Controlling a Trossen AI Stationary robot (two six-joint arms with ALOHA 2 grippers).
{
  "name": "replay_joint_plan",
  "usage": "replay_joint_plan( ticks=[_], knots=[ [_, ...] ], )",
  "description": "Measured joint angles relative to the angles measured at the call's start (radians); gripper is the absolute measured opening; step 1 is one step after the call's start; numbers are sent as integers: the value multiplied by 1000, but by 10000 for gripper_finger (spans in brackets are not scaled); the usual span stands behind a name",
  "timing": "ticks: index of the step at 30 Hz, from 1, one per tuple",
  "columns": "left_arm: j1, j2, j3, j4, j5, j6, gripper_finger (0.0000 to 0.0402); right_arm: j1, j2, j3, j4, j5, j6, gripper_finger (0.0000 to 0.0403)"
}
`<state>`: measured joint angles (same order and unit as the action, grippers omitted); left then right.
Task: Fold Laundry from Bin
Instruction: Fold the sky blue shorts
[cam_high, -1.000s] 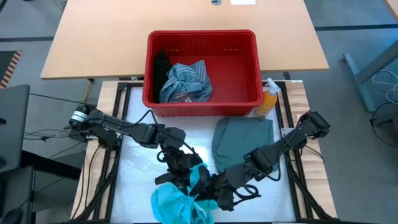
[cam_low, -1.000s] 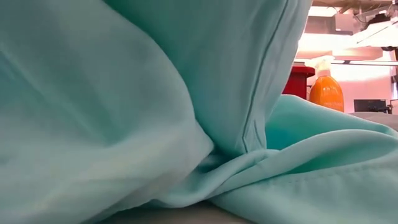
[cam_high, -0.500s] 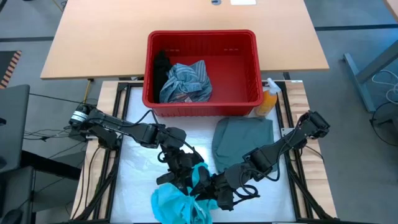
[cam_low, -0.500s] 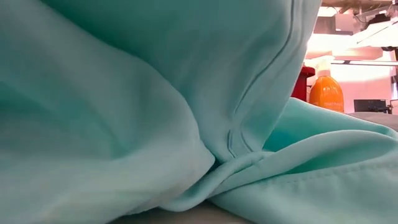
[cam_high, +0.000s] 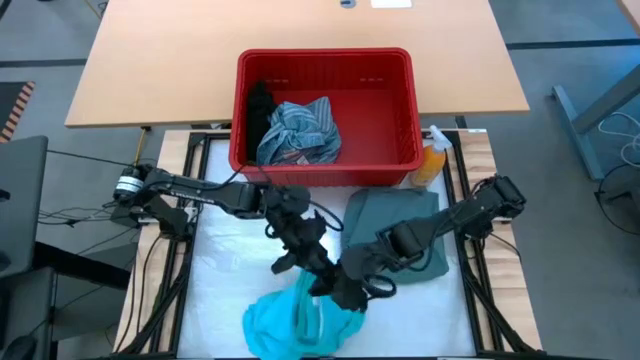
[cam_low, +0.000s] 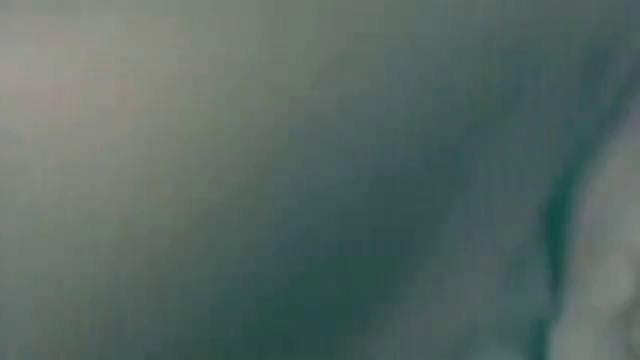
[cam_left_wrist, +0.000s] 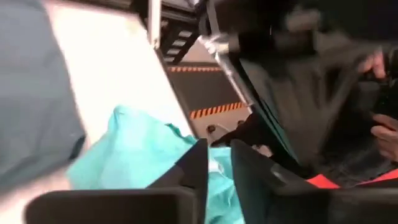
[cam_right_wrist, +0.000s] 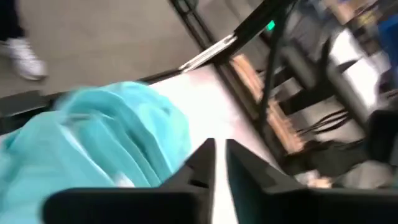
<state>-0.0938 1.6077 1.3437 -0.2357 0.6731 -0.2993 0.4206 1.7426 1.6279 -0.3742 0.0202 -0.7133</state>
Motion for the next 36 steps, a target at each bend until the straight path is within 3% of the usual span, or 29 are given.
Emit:
replay_joint_plan(
  ticks=[3,6,9,12,15,19,23,27,30,32,36],
  knots=[
    [57,0,-1,-136,-47,27,18,-63,-17,0,-114,-89,53,17],
    [130,-17,-1,-339,-95,75,4,-132,-42,-1,-213,-140,170,19],
    [151,-103,19,-501,-240,142,1,-156,-82,-57,-220,-148,232,17],
    [123,-239,20,-571,-339,115,0,-139,-129,-157,-194,-157,302,16],
    [19,-373,-47,-473,-472,-45,0,-98,-187,-317,-64,-166,456,16],
    [-201,-495,-233,-185,-657,-295,3,-34,-252,-482,201,-156,796,27],
    [-378,-506,-422,147,-836,-348,26,85,-248,-521,215,-69,874,41],
    [-421,-442,-525,157,-1008,-497,54,161,-221,-519,192,119,989,33],
    [-408,-360,-563,76,-1135,-726,58,160,-172,-521,185,159,1119,17],
    [-398,-305,-574,62,-1158,-825,51,148,-142,-521,186,155,1188,15],
    [-369,-168,-576,132,-1033,-873,21,124,-97,-522,206,113,1258,19]
  ],
)
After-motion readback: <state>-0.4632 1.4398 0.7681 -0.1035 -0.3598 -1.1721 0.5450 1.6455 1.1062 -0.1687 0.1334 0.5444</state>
